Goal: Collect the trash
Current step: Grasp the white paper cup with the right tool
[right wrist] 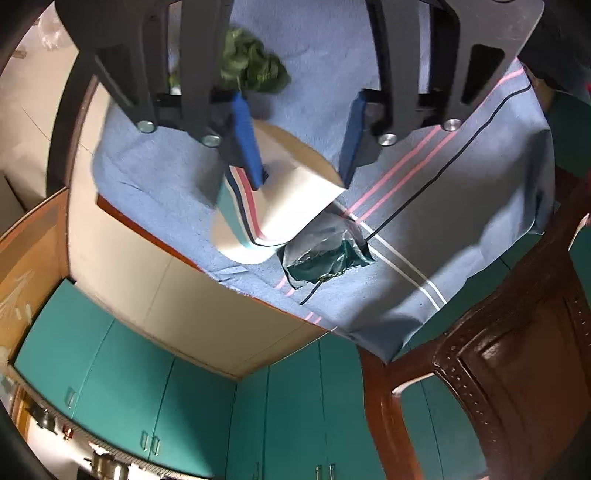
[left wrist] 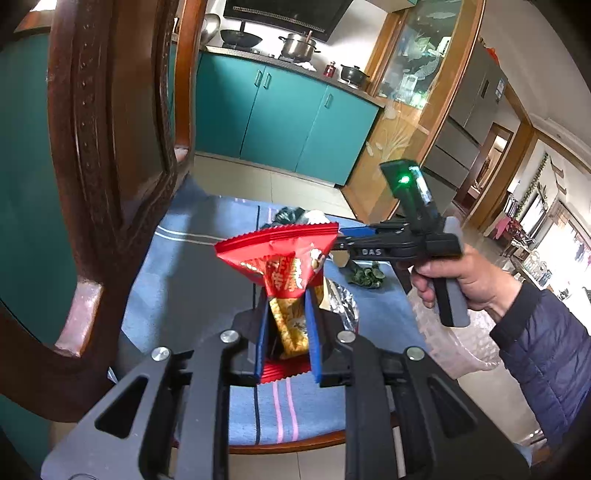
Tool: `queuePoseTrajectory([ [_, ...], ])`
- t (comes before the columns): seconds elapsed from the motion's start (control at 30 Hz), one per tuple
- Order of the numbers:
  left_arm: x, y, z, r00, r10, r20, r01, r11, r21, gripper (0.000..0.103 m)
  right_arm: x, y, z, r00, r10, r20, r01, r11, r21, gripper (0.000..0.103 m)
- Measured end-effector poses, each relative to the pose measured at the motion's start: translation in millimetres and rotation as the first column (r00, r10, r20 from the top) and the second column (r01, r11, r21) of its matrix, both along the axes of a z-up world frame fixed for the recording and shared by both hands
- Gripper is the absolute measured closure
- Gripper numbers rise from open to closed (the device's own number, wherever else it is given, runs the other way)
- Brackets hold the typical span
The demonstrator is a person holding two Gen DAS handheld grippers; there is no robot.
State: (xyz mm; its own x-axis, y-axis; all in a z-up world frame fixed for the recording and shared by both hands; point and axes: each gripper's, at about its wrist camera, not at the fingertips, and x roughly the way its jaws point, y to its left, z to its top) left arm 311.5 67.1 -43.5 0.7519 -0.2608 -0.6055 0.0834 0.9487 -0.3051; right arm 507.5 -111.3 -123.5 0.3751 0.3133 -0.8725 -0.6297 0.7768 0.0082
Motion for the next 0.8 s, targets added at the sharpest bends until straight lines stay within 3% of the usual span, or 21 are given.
queuePoseTrajectory([
  [0.2, 1.3, -1.0, 2.3, 1.000, -0.004, 0.007, 0.004, 1.000, -0.015, 0.082, -14.2, 2.9, 3.3, 0.996, -0.004, 0.095, 0.015, 0.993, -0.116, 0.065],
  [0.23, 1.4, -1.7, 2.8, 1.000, -0.007, 0.009, 0.007, 1.000, -0.016, 0.082, -14.8, 3.4, 1.9, 0.996, -0.003, 0.090, 0.014, 0.993, -0.120, 0.070],
  [0.3, 1.9, -2.9, 3.1, 1.000, -0.012, 0.012, 0.012, 1.000, -0.013, 0.082, -14.8, 5.6, -3.9, 0.997, 0.001, 0.083, 0.011, 0.990, -0.142, 0.102],
  [0.47, 2.2, -2.3, 3.8, 1.000, -0.016, 0.013, 0.016, 1.000, -0.012, 0.082, -28.3, 2.3, -5.4, 0.988, -0.017, 0.156, 0.036, 0.992, -0.119, 0.103],
  [0.57, 1.3, 0.7, 4.0, 1.000, -0.014, 0.016, 0.015, 1.000, -0.020, 0.082, -36.7, 3.5, -5.4, 0.991, -0.009, 0.135, 0.026, 0.992, -0.121, 0.103],
  [0.63, 0.0, 0.9, 2.6, 1.000, -0.013, 0.014, 0.013, 1.000, -0.017, 0.082, -46.7, 9.3, -9.7, 0.979, 0.015, 0.202, 0.030, 0.976, -0.216, 0.082],
  [0.67, -0.3, 1.6, 2.5, 1.000, -0.013, 0.014, 0.013, 1.000, -0.018, 0.082, -51.2, 13.5, -11.2, 0.970, 0.029, 0.241, 0.035, 0.966, -0.257, 0.050],
  [0.7, -1.0, 2.0, 3.2, 1.000, -0.010, 0.016, 0.011, 1.000, -0.019, 0.082, -57.6, 19.6, -12.3, 0.955, 0.060, 0.290, 0.029, 0.956, -0.293, 0.042],
  [0.8, -1.7, 4.0, 5.6, 1.000, -0.002, 0.023, 0.002, 1.000, -0.027, 0.082, -61.9, 37.5, -18.4, 0.939, 0.104, 0.327, 0.029, 0.926, -0.377, 0.043],
])
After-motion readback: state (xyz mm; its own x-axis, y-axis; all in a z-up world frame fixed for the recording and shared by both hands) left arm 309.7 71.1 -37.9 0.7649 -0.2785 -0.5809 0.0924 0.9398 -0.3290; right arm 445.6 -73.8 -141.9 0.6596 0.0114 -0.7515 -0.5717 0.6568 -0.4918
